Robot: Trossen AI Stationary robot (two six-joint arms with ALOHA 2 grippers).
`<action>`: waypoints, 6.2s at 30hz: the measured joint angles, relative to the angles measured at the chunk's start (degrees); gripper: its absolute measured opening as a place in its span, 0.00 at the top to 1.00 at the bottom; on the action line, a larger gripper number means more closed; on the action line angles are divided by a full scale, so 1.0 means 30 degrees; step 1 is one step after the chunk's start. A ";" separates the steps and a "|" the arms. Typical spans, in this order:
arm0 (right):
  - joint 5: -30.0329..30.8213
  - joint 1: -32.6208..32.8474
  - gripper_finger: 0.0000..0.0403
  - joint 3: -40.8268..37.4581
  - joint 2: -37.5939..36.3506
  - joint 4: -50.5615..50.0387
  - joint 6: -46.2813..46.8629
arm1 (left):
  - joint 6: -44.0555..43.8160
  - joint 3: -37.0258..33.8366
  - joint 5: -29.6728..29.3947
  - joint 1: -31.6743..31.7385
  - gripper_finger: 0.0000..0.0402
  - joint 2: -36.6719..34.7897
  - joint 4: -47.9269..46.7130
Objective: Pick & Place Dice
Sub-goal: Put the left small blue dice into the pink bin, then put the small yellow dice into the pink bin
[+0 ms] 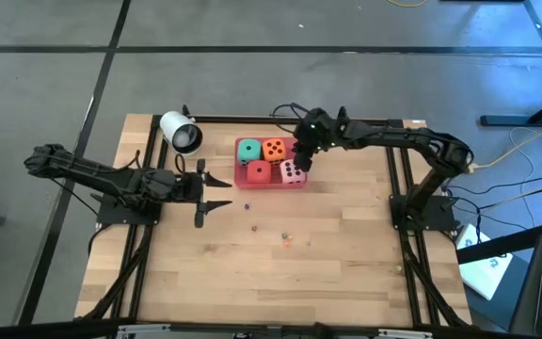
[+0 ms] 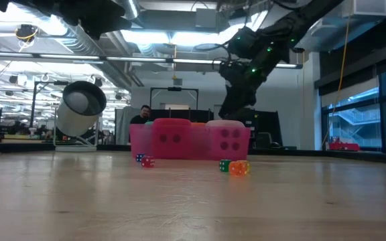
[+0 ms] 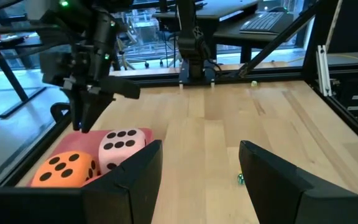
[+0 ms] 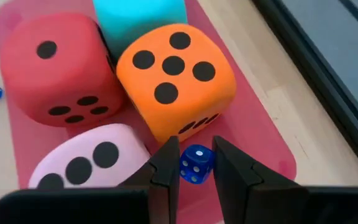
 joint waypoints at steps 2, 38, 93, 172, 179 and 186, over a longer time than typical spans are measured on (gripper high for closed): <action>0.0023 0.0000 0.82 0.0916 0.0597 -0.0855 -0.0436 | -0.0012 0.0000 0.0000 0.0000 0.48 0.0000 -0.0001; 0.1507 -0.0474 0.74 0.5587 0.4733 -0.7549 -0.3502 | -0.0284 0.0015 -0.0029 0.0000 0.48 0.1311 -0.0020; -0.4867 0.2525 0.49 0.1793 -0.3225 -0.2735 0.0633 | 0.0872 0.0015 -0.1693 -0.0002 0.48 0.0580 -0.1479; 0.8204 1.6474 0.49 -0.9493 0.2005 1.4086 0.5488 | -0.3490 0.0015 0.2798 -0.0692 0.48 0.7650 0.4089; 0.7888 1.6100 0.49 -0.8988 0.2651 1.4221 0.5422 | -0.3497 0.0015 0.2784 -0.0692 0.48 0.7643 0.4132; 0.7033 1.5795 0.49 -0.8756 0.2970 1.4243 0.5124 | -0.3522 0.0015 0.2790 -0.0692 0.48 0.7643 0.4094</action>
